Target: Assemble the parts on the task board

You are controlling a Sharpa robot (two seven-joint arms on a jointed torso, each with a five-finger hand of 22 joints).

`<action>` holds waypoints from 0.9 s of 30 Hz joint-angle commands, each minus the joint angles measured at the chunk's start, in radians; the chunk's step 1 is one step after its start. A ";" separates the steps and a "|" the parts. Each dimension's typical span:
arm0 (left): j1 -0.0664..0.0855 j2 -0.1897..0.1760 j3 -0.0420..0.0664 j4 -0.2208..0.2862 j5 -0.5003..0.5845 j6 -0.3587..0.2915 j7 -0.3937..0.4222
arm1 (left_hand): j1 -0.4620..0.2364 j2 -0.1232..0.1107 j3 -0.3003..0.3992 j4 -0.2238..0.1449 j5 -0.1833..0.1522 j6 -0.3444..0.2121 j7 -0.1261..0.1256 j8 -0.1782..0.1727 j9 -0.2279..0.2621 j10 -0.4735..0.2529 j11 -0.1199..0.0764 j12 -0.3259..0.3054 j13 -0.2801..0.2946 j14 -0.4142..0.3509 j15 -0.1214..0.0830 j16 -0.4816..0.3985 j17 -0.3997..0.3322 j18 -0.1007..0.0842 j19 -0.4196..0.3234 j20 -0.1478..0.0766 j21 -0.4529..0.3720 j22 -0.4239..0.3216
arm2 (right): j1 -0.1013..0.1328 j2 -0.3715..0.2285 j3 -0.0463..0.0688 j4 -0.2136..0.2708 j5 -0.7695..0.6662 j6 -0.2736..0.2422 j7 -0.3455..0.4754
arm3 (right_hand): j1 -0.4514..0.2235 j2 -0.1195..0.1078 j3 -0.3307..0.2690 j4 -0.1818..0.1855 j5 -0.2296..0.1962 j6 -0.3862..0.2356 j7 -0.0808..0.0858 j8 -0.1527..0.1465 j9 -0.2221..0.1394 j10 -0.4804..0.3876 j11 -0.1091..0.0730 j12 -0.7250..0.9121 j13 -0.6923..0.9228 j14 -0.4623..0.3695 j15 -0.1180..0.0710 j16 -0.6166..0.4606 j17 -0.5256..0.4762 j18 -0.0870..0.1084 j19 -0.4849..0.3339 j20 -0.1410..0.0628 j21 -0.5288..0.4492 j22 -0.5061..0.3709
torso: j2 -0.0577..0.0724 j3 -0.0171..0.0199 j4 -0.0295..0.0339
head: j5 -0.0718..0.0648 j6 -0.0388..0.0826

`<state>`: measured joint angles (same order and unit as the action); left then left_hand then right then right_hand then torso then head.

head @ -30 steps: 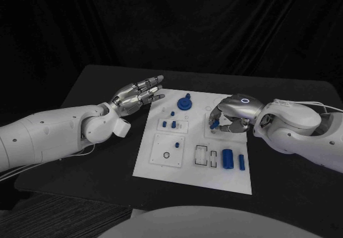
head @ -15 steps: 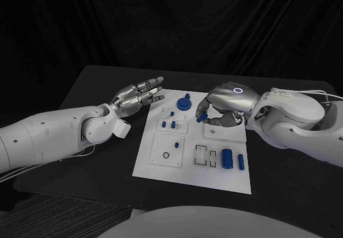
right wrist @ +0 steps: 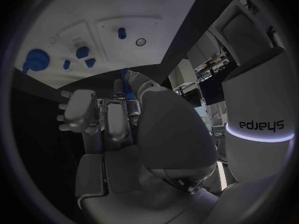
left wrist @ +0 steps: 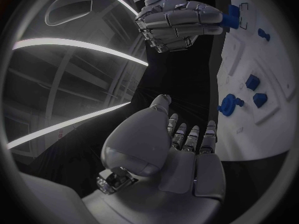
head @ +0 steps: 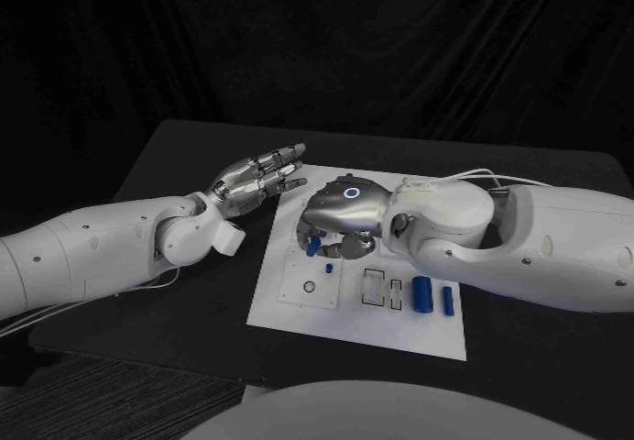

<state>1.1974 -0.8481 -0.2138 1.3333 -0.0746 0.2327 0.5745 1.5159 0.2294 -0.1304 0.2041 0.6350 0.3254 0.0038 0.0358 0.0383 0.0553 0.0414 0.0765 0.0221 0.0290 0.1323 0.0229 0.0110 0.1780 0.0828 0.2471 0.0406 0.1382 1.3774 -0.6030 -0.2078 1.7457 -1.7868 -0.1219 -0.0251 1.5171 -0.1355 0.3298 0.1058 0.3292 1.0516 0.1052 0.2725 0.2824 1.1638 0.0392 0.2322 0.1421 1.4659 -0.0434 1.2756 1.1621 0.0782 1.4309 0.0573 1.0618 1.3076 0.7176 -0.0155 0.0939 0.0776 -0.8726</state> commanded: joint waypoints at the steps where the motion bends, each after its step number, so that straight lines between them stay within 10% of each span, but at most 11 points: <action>1: -0.001 0.004 0.001 -0.002 0.004 0.013 0.010 | -0.001 0.007 0.005 -0.001 -0.001 0.001 0.001 0.003 0.000 0.000 0.005 0.006 0.001 -0.003 0.003 0.003 0.000 0.001 -0.003 0.003 -0.005 -0.001 | -0.009 0.034 0.001 -0.019 -0.063 0.063 -0.023 | -0.003 -0.003 0.006 -0.002 0.008 -0.002 -0.003 -0.006 0.007 0.004 0.003 -0.001 0.002 0.021 0.000 0.006 0.004 0.009 0.005 0.003 0.006 0.148 | 0.003 0.0039 -0.0002 | 0.001 0.000; 13: -0.002 0.005 0.001 -0.004 0.004 0.012 0.008 | -0.021 0.008 0.009 0.020 -0.018 0.017 0.008 0.006 0.002 -0.002 0.004 0.014 0.001 -0.003 0.000 0.004 0.000 0.002 -0.003 0.000 -0.005 -0.004 | -0.055 0.109 0.001 -0.057 -0.095 0.066 -0.028 | -0.002 -0.005 0.016 -0.014 0.026 0.001 -0.001 -0.013 0.011 0.009 0.004 0.000 0.005 0.021 0.000 0.009 0.007 0.009 0.004 0.003 0.010 0.149 | 0.005 -0.0034 0.0070 | -0.002 0.000; 27: -0.002 0.005 0.001 -0.004 0.004 0.011 0.009 | -0.031 0.009 0.006 0.036 -0.025 0.012 0.001 0.005 0.001 -0.003 0.008 0.016 0.001 -0.003 0.000 0.004 0.000 0.002 -0.002 0.000 -0.005 -0.005 | -0.084 0.096 0.001 -0.061 -0.112 0.069 -0.036 | -0.003 -0.006 0.017 -0.016 0.028 0.003 -0.001 -0.014 0.011 0.012 0.004 0.001 0.006 0.021 0.001 0.009 0.007 0.009 0.004 0.004 0.010 0.149 | 0.003 0.0015 -0.0004 | 0.005 0.000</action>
<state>1.1969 -0.8451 -0.2137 1.3276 -0.0745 0.2334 0.5713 1.4943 0.2349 -0.1248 0.2321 0.6130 0.3377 0.0087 0.0397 0.0401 0.0517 0.0448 0.0883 0.0228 0.0290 0.1322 0.0229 0.0110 0.1781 0.0828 0.2470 0.0406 0.1340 1.2969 -0.5054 -0.2076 1.6837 -1.8791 -0.0616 -0.0380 1.5171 -0.1361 0.3407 0.0920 0.3520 1.0484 0.1051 0.2619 0.2950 1.1678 0.0424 0.2263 0.1464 1.4659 -0.0434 1.2817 1.1685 0.0781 1.4310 0.0573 1.0690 1.3075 0.7221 -0.0149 0.0943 0.0822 -0.8726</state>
